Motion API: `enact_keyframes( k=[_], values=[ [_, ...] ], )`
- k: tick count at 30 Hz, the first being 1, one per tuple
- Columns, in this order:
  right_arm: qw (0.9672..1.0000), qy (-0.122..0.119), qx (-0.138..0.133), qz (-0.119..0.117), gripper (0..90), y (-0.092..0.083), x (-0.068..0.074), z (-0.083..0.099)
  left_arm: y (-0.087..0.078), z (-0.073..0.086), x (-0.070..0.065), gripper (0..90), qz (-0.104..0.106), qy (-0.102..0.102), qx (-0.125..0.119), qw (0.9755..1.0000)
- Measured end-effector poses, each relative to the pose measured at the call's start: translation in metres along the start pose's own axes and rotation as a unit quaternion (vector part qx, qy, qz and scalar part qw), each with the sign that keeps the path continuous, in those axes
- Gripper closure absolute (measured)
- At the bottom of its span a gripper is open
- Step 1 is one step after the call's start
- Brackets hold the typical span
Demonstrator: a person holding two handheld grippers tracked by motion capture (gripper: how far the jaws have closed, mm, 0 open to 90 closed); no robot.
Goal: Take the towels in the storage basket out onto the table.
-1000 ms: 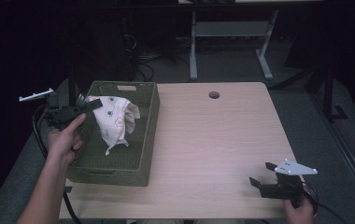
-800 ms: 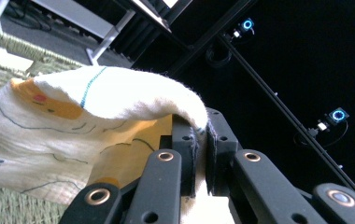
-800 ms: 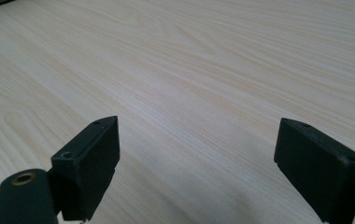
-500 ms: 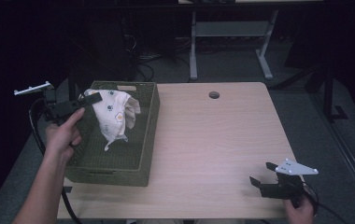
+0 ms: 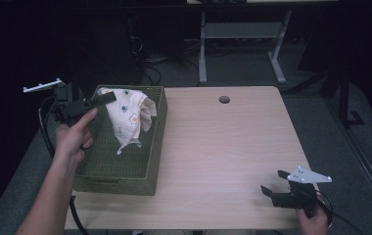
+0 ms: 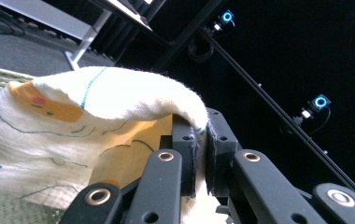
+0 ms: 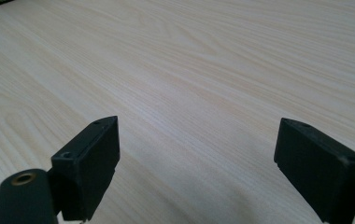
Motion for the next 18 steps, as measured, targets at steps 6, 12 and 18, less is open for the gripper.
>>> enact_keyframes(
  k=[6, 12, 18],
  values=[
    [1.0000, 0.000, -0.002, 0.000, 14.0, 0.000, 0.000, -0.001, 0.013, 0.000, -0.009, 84.8, 0.010, 0.006, 0.011, 0.9999],
    [1.0000, -0.001, -0.005, -0.001, 14.0, -0.001, -0.001, -0.001, 0.022, -0.001, -0.018, 84.8, 0.017, 0.013, 0.018, 0.9996],
    [1.0000, 0.000, -0.005, 0.000, 14.0, -0.001, -0.001, -0.002, 0.034, -0.005, -0.031, 84.8, 0.029, 0.023, 0.023, 0.9990]
  ],
)
Point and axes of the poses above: each handheld gripper's, and its own axes: y roughly forward along the jaws, z roughly out of its underside, x roughly to its left, the point moved 7 cm from there along y, roughly forward along the jaws, and after that the axes turned 13 degrees about x, right-handed, at the moved point
